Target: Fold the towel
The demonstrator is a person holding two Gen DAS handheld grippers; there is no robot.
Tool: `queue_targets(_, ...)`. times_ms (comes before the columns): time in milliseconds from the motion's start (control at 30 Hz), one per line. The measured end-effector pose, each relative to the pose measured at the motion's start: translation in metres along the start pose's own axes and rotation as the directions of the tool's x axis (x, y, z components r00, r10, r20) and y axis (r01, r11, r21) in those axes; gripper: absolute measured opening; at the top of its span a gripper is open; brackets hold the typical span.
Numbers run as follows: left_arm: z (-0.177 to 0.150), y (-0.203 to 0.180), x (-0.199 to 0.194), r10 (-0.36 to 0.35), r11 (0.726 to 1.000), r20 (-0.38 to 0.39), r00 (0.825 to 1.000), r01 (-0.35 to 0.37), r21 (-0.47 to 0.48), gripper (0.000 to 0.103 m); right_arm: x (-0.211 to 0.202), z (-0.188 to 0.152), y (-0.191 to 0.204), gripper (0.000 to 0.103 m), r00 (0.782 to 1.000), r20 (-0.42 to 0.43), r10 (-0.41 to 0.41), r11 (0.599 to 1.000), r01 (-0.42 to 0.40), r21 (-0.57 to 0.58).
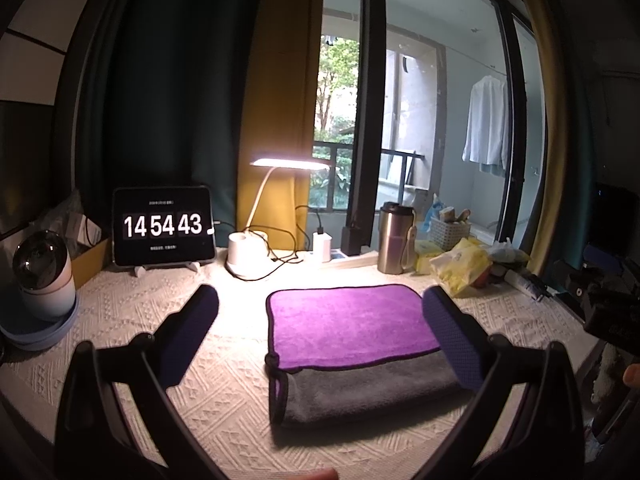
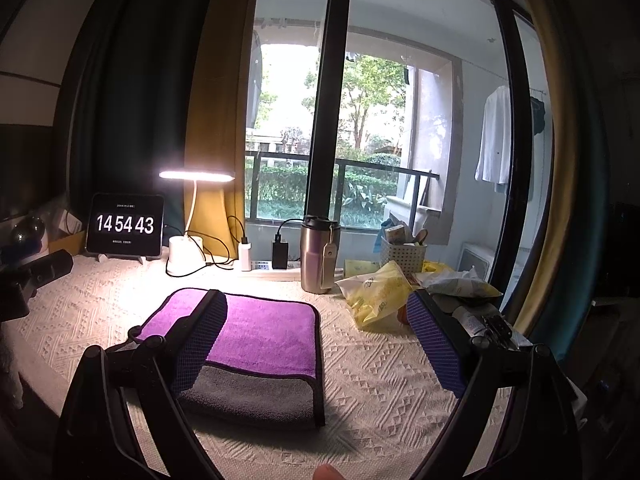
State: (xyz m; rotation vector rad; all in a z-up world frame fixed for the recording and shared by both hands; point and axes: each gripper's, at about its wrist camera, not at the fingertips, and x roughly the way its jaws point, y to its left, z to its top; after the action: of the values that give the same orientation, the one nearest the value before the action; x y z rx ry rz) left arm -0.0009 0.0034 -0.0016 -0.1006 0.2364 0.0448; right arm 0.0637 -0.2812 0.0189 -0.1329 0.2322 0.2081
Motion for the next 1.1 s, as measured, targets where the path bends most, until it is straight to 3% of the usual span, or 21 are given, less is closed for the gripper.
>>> queue_targets(1100,-0.0006,-0.0019,-0.0015,0.003,1.000,0.004,1.000,-0.003,0.002,0.103,0.0007,0.0002,0.0019,0.093,1.000,-0.013,-0.001,1.000,0.001,0.007)
